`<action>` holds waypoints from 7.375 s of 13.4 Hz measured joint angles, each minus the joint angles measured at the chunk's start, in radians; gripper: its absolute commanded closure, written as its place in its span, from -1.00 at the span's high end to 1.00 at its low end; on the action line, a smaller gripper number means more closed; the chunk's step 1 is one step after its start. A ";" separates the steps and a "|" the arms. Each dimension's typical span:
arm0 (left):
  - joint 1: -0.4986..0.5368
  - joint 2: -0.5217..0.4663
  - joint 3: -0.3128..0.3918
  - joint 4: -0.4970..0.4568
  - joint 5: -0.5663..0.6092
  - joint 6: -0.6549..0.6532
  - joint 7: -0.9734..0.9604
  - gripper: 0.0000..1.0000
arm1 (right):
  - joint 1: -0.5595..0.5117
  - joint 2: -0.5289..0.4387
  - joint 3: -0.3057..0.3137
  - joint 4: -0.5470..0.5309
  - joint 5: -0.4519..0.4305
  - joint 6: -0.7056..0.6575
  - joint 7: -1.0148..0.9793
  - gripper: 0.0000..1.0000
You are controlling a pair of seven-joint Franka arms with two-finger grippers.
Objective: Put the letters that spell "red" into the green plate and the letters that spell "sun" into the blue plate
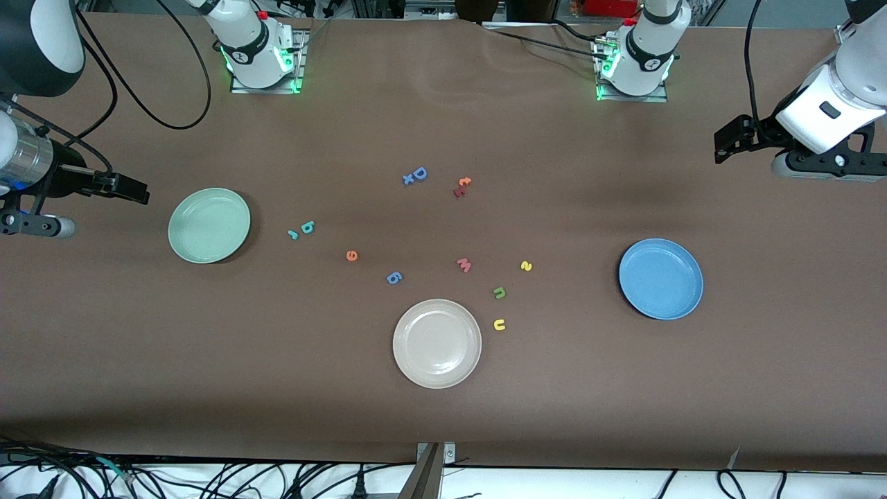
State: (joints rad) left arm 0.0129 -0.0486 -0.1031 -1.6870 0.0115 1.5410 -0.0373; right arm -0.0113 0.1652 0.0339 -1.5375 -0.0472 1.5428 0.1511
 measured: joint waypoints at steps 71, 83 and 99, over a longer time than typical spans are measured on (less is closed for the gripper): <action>-0.111 0.127 -0.009 0.009 0.000 0.017 0.010 1.00 | 0.013 0.047 0.066 -0.022 0.027 0.009 0.039 0.99; -0.264 0.668 -0.019 0.093 -0.099 0.777 0.010 1.00 | 0.105 0.215 0.131 -0.366 0.032 0.486 0.417 0.97; -0.426 1.022 -0.016 0.331 0.051 1.063 0.124 0.60 | 0.200 0.319 0.131 -0.539 0.032 0.778 0.659 0.27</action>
State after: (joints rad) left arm -0.4135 0.9732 -0.1191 -1.3555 0.0627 2.6038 0.0869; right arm 0.1890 0.4840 0.1652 -2.0761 -0.0155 2.3207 0.8097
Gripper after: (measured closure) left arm 0.031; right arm 0.357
